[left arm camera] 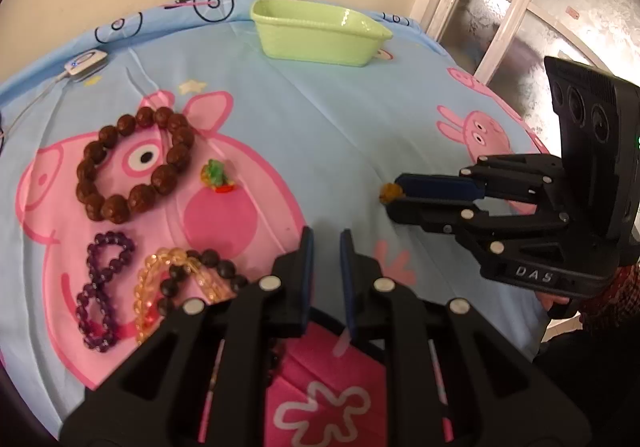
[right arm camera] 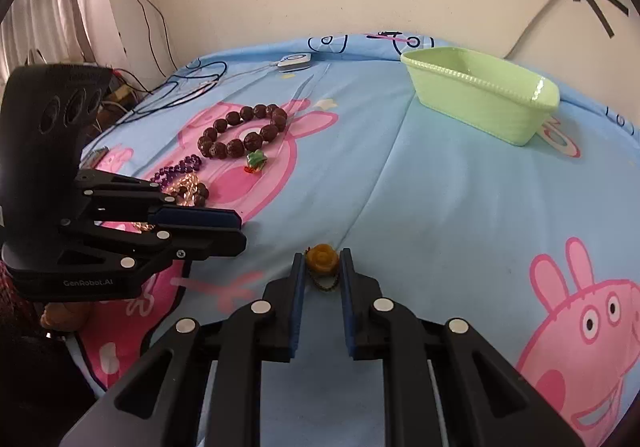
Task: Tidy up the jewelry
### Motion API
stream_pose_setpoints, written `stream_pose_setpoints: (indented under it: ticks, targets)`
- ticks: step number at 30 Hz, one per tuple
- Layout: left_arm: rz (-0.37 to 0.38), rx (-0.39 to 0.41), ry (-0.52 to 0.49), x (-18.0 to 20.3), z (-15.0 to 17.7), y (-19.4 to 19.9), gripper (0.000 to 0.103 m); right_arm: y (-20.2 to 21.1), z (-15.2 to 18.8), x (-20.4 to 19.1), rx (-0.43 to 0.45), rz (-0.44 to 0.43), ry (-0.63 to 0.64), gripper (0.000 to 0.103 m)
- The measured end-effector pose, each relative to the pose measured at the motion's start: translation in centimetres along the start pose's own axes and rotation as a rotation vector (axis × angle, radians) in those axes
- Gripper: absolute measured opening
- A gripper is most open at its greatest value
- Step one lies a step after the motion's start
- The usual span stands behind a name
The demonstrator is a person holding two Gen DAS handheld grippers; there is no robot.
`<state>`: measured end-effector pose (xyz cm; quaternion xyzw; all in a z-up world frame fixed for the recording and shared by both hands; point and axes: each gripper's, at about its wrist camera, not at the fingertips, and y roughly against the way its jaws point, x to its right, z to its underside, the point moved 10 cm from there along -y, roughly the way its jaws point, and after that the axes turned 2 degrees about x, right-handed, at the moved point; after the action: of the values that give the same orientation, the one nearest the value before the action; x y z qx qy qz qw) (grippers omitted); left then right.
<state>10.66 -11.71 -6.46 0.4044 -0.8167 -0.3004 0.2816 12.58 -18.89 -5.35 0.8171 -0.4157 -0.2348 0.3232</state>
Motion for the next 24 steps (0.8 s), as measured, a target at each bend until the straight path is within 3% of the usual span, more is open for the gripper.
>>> stream_pose_setpoints:
  ticks: [24]
  targets:
    - [0.042,0.006,0.035,-0.39,-0.05,0.1,0.014,0.04,0.03,0.09,0.001,-0.028,-0.032,0.0]
